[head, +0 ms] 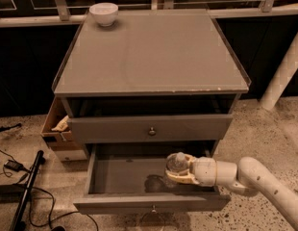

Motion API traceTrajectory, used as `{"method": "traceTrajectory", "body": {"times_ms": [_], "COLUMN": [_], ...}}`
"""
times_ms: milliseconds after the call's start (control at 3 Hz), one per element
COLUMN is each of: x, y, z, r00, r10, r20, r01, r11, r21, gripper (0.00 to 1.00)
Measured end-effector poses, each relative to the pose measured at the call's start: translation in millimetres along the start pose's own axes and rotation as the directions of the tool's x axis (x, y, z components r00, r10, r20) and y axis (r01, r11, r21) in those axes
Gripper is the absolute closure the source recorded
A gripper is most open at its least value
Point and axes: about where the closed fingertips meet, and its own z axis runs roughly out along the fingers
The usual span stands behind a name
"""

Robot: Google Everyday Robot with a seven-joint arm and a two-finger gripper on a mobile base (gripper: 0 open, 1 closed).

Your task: Place water bottle into middle drawer

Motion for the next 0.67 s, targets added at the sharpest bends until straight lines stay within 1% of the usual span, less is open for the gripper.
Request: {"method": "traceTrajectory", "body": {"times_ms": [333, 667], "x": [23, 40], "y": [-8, -16], "z": [3, 9], "r00": [0.999, 0.997], "r10": [-0.037, -0.071], "r20": [-0.004, -0.003], "r01": [0.037, 0.071], "r11": [0.9993, 0.9975], "r21": [0.004, 0.001], "gripper": [1.0, 1.0]}}
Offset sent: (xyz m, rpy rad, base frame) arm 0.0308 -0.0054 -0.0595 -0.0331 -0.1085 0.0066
